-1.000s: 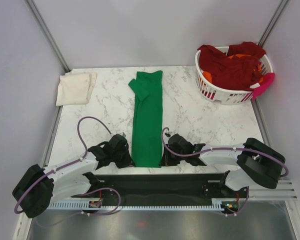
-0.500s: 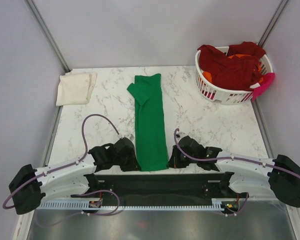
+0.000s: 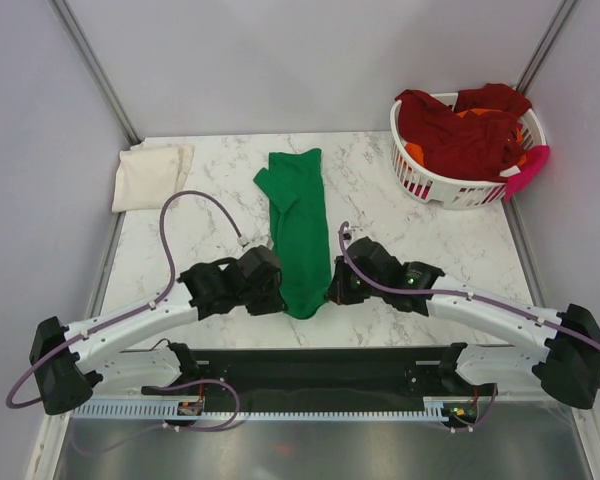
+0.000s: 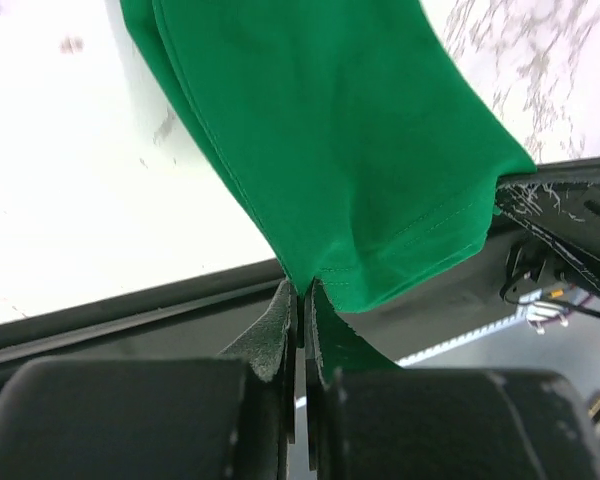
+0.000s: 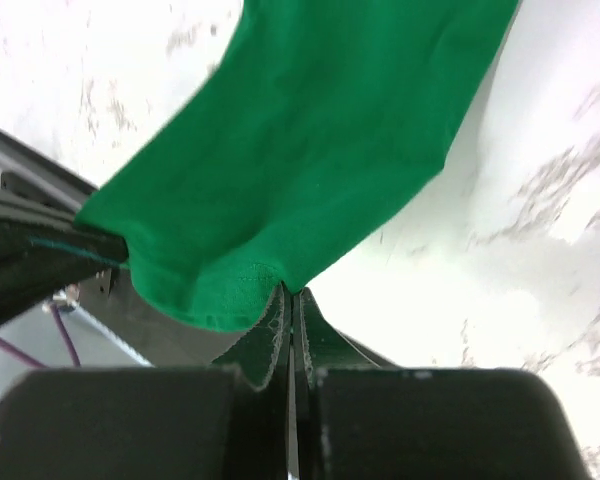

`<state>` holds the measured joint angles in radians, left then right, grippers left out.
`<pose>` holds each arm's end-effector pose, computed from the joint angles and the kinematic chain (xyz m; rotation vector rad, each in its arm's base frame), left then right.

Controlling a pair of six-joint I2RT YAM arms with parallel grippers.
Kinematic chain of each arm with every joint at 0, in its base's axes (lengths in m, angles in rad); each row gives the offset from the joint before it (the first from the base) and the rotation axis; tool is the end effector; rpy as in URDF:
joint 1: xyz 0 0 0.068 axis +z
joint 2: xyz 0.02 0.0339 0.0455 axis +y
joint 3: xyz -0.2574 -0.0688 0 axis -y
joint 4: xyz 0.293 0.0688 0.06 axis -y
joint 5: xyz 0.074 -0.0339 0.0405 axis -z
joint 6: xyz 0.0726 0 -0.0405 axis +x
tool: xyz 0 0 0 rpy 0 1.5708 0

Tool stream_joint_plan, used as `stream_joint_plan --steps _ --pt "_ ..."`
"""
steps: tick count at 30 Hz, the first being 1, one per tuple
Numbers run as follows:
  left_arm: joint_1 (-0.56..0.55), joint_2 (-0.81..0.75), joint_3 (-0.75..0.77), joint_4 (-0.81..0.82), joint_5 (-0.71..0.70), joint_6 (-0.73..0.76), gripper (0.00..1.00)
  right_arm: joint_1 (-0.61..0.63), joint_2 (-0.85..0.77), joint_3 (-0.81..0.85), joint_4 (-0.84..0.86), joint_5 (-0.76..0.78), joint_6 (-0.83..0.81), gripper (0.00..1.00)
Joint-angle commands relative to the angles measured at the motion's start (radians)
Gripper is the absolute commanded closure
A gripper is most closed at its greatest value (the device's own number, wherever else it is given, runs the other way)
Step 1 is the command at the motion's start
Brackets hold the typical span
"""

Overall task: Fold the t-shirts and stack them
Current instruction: Fold the tshirt

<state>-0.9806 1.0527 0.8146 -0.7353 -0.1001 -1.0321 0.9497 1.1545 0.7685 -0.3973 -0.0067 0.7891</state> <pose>0.1583 -0.2233 0.2054 -0.1100 2.6697 -0.6234 0.1822 0.2555 0.1907 -0.2057 2.5122 0.8054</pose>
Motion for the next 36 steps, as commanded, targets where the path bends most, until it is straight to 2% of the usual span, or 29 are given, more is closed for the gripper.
stream_joint_plan --steps 1,8,18,25,36 --pt "0.017 0.065 0.129 -0.084 -0.113 0.092 0.98 -0.043 0.072 0.116 -0.08 0.07 -0.092 1.0" --pt "0.174 0.162 0.285 -0.108 -0.104 0.233 0.98 -0.212 0.198 0.296 -0.1 0.04 -0.198 1.0" --pt "0.371 0.432 0.543 -0.107 -0.061 0.427 0.98 -0.319 0.47 0.557 -0.113 -0.039 -0.289 1.0" --pt "0.448 0.618 0.685 -0.105 -0.024 0.489 0.98 -0.385 0.623 0.707 -0.129 -0.087 -0.323 1.0" --pt "0.503 0.849 0.845 -0.107 0.01 0.546 0.98 -0.424 0.798 0.807 -0.132 -0.131 -0.332 1.0"
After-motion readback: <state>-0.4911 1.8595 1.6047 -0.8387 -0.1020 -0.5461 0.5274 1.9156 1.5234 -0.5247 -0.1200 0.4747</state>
